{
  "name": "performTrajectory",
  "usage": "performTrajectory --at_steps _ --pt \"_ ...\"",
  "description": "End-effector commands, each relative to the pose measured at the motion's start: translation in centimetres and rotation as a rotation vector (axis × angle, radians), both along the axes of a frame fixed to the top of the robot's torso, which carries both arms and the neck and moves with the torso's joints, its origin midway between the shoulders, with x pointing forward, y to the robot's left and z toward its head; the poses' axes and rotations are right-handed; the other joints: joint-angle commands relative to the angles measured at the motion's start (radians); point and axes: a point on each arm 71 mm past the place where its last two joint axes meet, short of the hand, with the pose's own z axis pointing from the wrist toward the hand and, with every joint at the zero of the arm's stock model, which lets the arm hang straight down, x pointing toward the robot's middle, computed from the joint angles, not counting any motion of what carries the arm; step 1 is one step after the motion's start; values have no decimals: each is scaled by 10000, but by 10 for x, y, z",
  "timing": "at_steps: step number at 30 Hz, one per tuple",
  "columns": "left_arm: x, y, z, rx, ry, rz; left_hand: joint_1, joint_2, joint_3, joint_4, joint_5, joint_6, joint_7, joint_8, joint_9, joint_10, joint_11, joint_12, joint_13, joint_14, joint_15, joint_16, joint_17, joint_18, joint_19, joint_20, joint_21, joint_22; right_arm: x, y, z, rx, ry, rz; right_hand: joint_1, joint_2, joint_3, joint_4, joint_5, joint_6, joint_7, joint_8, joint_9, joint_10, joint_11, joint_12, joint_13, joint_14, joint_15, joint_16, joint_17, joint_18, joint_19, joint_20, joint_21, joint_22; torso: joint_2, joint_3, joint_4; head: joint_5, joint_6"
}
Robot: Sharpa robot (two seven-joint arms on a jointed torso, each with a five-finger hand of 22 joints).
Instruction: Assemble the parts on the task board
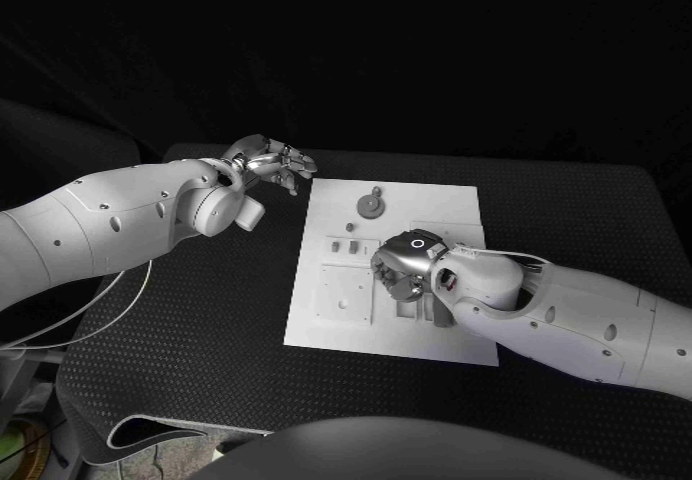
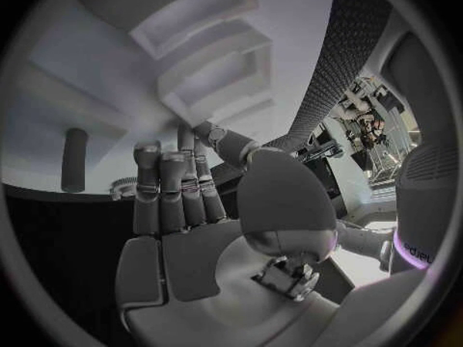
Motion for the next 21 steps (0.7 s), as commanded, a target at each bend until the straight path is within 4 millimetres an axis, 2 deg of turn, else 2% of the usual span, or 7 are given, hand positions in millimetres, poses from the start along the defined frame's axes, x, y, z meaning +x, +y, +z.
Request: performTrajectory --at_steps 1,11,21 --pt "0 -2 1 -20 -21 -179 5 81 -45 2 -8 0 90 -3 -16 -56 2 -42 11 94 -1 -50 17 278 69 11 -32 15 0 -2 4 606 20 -43 137 130 0 5 -58 71 3 57 15 107 -36 28 4 70 -26 -21 -13 643 46 -19 38 180 -5 -6 -5 -5 2" --pt "0 -2 1 6 13 -194 11 91 -39 2 -5 -8 92 -5 -18 -59 2 -43 14 95 -1 -53 18 279 71 10 -35 17 7 -14 16 1756 603 -834 132 124 5 6 -60 92 -6 62 16 145 -47 15 -11 86 -38 -30 -17 643 59 -26 42 177 -6 -8 4 -12 2" --pt "-1 -2 0 23 35 -181 24 80 -33 -5 -5 -17 95 -7 -20 -69 4 -47 15 95 0 -56 20 281 71 9 -41 19 33 -37 13 4353 4805 -3605 72 222 13 1 -49 41 17 22 2 130 -40 -75 -69 100 -38 -53 -18 643 74 -37 36 165 -5 -19 2 30 2"
